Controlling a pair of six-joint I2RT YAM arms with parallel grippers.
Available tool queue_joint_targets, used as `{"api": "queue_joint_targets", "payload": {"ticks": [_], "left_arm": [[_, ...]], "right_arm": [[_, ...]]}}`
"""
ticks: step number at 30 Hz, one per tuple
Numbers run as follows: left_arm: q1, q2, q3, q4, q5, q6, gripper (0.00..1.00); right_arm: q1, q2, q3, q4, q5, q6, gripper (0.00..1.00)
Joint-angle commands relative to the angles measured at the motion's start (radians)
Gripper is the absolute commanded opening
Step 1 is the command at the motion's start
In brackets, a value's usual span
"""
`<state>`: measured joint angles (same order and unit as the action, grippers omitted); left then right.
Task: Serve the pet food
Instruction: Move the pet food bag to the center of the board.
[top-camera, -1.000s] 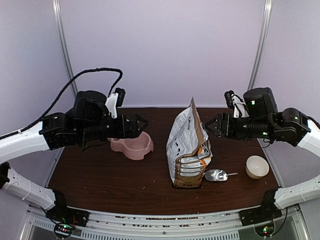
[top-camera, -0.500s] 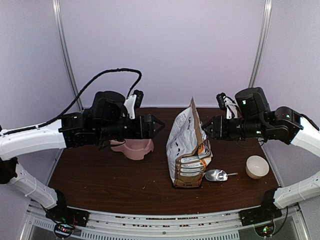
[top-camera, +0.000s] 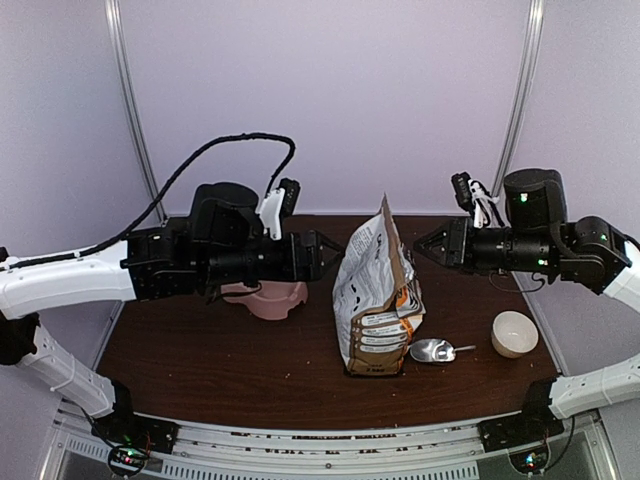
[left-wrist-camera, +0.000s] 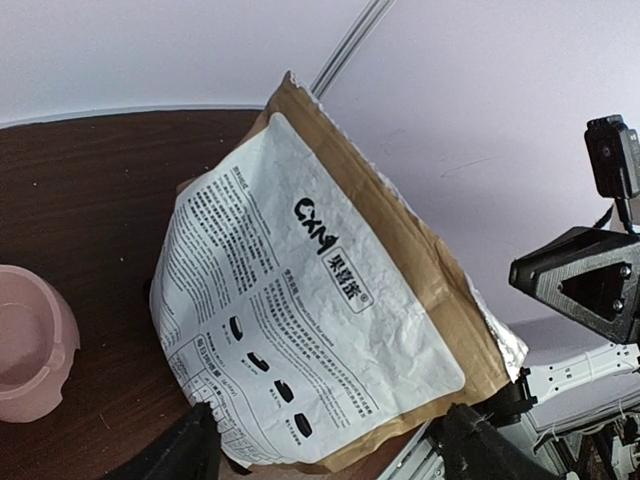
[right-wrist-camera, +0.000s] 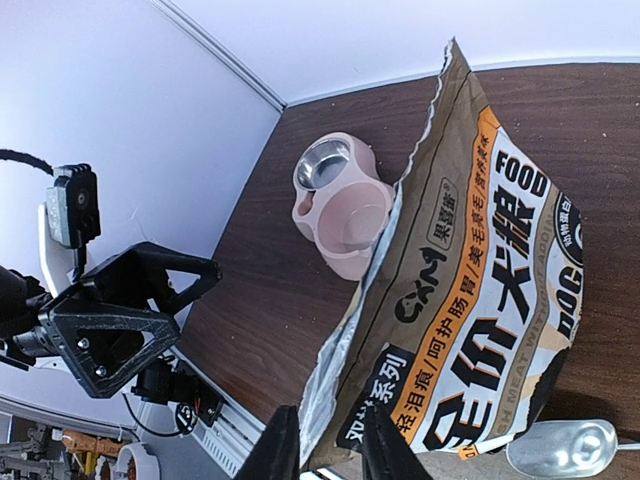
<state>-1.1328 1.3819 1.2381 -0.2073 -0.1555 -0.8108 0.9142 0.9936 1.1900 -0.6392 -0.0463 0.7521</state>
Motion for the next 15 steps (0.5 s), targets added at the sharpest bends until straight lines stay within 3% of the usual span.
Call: {"api": "queue_joint_targets", "payload": {"ticks": [1, 15], "left_arm": [[-0.016, 0.005, 0.032, 0.052, -0.018, -0.006, 0.79], [-0.039, -0.005, 0.024, 0.043, -0.045, -0.016, 0.8]], "right_arm": [[0.017, 0.004, -0.016, 0.032, -0.057, 0.014, 0.21], [0.086, 0.017, -0.03, -0.012, -0.008, 0.035, 0.13]]}}
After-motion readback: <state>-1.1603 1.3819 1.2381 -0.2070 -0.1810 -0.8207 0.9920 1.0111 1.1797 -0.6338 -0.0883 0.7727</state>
